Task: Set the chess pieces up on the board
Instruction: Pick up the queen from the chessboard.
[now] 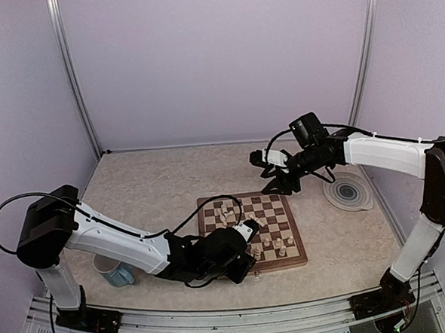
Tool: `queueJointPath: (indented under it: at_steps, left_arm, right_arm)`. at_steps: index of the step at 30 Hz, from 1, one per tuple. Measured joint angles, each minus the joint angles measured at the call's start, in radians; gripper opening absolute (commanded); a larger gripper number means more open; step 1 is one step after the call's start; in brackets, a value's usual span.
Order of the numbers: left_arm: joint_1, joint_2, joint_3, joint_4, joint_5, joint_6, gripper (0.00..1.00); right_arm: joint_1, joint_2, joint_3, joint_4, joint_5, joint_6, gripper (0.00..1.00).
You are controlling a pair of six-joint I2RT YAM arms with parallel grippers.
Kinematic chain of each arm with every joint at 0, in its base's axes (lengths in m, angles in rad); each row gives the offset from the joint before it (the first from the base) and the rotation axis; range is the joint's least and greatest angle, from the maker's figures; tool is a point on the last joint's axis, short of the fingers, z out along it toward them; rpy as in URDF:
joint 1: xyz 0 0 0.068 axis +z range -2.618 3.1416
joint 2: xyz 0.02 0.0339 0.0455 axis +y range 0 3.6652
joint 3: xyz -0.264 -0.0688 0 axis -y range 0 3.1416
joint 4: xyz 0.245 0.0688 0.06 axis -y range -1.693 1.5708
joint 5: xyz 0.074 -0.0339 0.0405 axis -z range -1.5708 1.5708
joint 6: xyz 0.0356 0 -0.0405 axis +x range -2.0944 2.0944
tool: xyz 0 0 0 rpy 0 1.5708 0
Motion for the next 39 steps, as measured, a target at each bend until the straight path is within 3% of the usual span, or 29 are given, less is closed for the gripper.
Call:
queueJointPath:
  at_steps: [15,27,39]
  left_arm:
    - [0.008,0.032,0.014,-0.013,0.006,0.008,0.35]
    - [0.035,0.024,0.014,-0.043,0.011,0.035,0.15]
    - [0.152,-0.064,0.013,-0.137,0.108,0.099,0.1]
  right_arm:
    - [0.0,0.001,0.0,0.0,0.01,-0.004,0.54]
    - [0.0,0.014,-0.002,0.001,0.011,-0.005,0.54]
    - [0.0,0.019,0.005,-0.027,-0.037,-0.027,0.56]
